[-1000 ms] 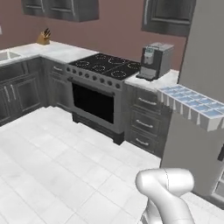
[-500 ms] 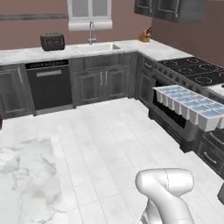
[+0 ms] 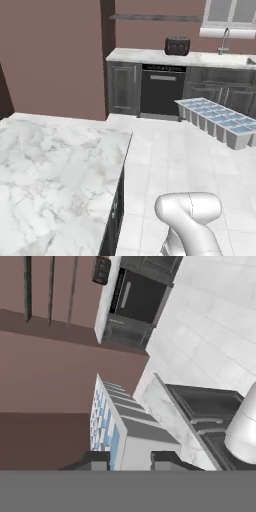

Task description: Open the freezer door, pick up the ice cube tray from the freezer, and place it on the dining counter.

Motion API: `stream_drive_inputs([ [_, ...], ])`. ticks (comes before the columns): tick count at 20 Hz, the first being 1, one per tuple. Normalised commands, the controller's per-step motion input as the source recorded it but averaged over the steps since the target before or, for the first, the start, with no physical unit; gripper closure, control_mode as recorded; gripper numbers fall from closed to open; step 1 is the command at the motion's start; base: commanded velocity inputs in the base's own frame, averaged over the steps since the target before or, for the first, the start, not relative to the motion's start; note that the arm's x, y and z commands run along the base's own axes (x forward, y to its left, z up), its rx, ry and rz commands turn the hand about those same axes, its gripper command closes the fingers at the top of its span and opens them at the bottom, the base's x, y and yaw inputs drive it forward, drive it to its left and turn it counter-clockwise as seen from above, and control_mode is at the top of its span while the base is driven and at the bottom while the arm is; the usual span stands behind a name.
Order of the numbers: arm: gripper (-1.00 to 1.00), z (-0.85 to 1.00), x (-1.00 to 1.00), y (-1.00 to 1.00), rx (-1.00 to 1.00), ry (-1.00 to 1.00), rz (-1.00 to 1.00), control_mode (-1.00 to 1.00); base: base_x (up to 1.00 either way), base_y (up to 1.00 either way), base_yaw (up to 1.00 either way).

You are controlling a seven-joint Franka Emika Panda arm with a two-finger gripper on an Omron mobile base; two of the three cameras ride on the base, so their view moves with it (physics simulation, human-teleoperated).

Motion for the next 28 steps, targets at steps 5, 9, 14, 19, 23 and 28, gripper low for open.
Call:
stream_drive_inputs([
  [5, 1.0, 0.0, 0.0, 0.0, 0.0, 0.0, 0.0, 1.0, -0.23, 0.11, 0.77],
  [9, 1.0, 0.0, 0.0, 0.0, 0.0, 0.0, 0.0, 1.0, -0.35, 0.23, 0.74],
  [14, 1.0, 0.0, 0.0, 0.0, 0.0, 0.0, 0.0, 1.0, -0.16, 0.28, 0.56],
  [19, 1.0, 0.0, 0.0, 0.0, 0.0, 0.0, 0.0, 1.0, 0.25, 0.01, 0.17],
  [23, 1.0, 0.0, 0.0, 0.0, 0.0, 0.0, 0.0, 1.0, 0.45, 0.0, 0.19],
  [28, 1.0, 0.0, 0.0, 0.0, 0.0, 0.0, 0.0, 1.0, 0.38, 0.0, 0.18],
])
